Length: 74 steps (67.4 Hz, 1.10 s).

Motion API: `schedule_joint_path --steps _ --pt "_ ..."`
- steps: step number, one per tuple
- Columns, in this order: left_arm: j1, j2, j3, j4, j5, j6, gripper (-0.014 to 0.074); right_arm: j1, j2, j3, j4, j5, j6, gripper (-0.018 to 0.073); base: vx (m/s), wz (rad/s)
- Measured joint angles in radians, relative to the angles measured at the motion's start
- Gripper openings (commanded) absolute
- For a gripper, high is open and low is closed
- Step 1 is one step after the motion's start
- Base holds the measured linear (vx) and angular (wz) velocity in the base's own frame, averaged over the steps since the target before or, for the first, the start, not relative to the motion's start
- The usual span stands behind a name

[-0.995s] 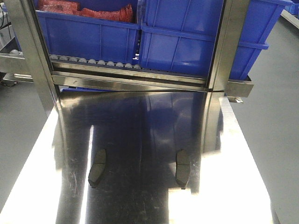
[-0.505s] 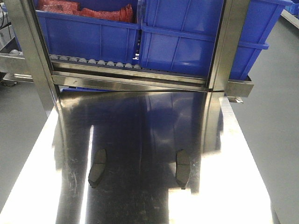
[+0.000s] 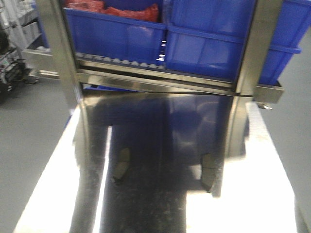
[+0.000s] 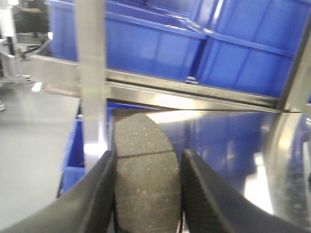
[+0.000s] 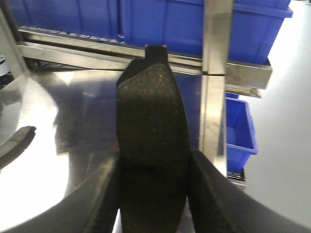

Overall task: Move and align brake pads A on conveyor
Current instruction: 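Turn the base away from the table while holding both pads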

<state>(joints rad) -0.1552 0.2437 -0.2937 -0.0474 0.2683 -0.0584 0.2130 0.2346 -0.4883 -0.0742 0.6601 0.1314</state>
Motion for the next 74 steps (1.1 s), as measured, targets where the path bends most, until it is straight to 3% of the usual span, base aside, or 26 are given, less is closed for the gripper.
schedule_joint_path --steps 74 --pt "0.0 0.0 0.0 0.0 0.008 0.0 -0.0006 0.0 0.0 0.0 0.0 0.003 -0.001 -0.0011 -0.16 0.67"
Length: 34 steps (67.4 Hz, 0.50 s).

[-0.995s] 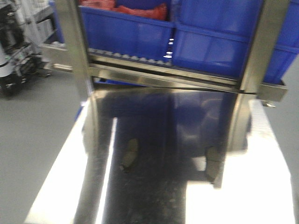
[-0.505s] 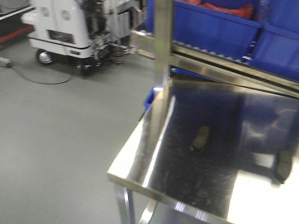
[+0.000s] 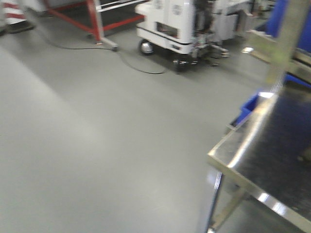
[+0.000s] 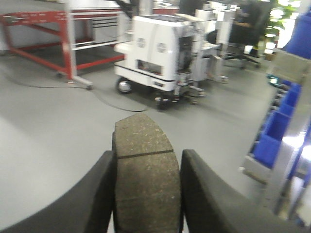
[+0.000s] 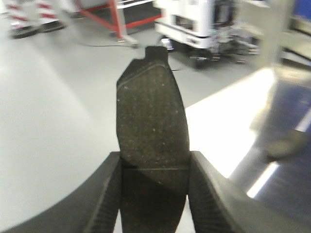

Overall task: Move and align brake pads A on conveyor
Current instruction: 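Turn the base away from the table while holding both pads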

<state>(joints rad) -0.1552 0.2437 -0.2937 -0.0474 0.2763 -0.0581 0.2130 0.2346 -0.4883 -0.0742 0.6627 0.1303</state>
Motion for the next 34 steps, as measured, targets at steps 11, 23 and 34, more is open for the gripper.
schedule_joint_path --steps 11,23,34 --pt "0.0 0.0 0.0 0.0 0.001 0.0 -0.0006 0.0 0.0 0.0 0.0 0.0 0.0 -0.0011 -0.17 0.9" --pt "0.0 0.0 0.0 0.0 0.001 0.0 -0.0006 0.0 0.0 0.0 0.0 0.0 0.0 -0.0011 -0.17 0.85" --pt "0.0 0.0 0.0 0.0 0.001 0.0 -0.0006 0.0 0.0 0.0 0.001 0.0 0.0 -0.0011 -0.16 0.74"
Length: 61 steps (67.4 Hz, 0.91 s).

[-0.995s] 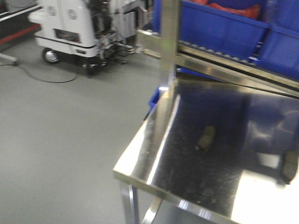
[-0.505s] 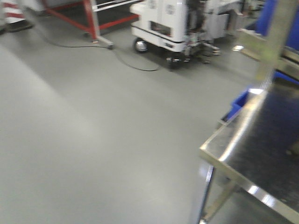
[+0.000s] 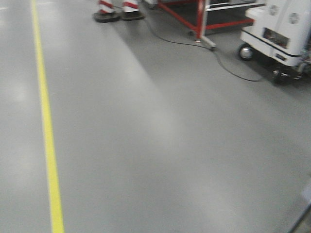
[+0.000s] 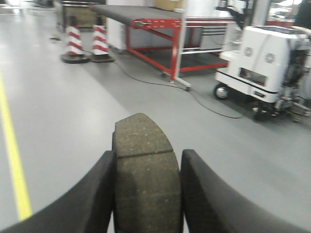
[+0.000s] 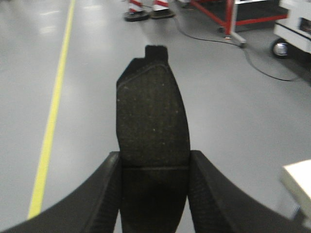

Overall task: Move and align brake pads A on conveyor
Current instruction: 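Turn the base away from the table while holding both pads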

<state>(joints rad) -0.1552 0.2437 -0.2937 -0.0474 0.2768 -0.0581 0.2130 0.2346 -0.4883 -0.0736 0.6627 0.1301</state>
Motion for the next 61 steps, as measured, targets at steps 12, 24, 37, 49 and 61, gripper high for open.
schedule_joint_path --steps 12,24,37,49,61 --pt "0.0 0.0 0.0 0.0 0.0 0.0 -0.0006 0.0 0.0 0.0 0.0 0.0 0.0 -0.0011 -0.14 0.62" --pt "0.0 0.0 0.0 0.0 0.0 0.0 -0.0006 0.0 0.0 0.0 0.001 0.0 0.0 -0.0011 -0.06 0.46" --pt "0.0 0.0 0.0 0.0 0.0 0.0 -0.0006 0.0 0.0 0.0 0.001 0.0 0.0 -0.0011 0.03 0.33" --pt "0.0 0.0 0.0 0.0 0.0 0.0 -0.0006 0.0 0.0 0.0 0.001 0.0 0.0 -0.0011 0.13 0.33" --pt "0.0 0.0 0.0 0.0 0.001 0.0 -0.0006 0.0 0.0 0.0 0.001 0.0 0.0 -0.0011 0.22 0.38"
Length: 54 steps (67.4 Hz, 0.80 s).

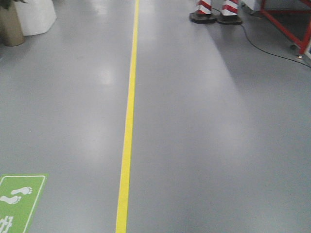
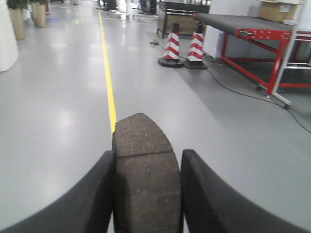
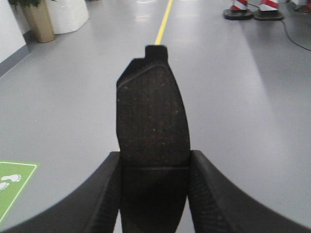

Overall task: Move and align brake pads A on conveyor
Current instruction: 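Turn the base away from the table while holding both pads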

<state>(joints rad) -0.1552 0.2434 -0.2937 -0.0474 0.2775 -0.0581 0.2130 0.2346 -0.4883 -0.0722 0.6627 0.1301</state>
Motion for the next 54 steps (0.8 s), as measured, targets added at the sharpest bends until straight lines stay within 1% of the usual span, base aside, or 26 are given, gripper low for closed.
schedule_joint_path --steps 19,36,54 --pt "0.0 0.0 0.0 0.0 0.0 0.0 -0.0006 0.0 0.0 0.0 0.0 0.0 0.0 -0.0011 0.34 0.17" --pt "0.0 0.0 0.0 0.0 0.0 0.0 -0.0006 0.0 0.0 0.0 0.0 0.0 0.0 -0.0011 0.45 -0.04" --pt "0.0 0.0 0.0 0.0 0.0 0.0 -0.0006 0.0 0.0 0.0 0.0 0.0 0.0 -0.0011 0.54 -0.08"
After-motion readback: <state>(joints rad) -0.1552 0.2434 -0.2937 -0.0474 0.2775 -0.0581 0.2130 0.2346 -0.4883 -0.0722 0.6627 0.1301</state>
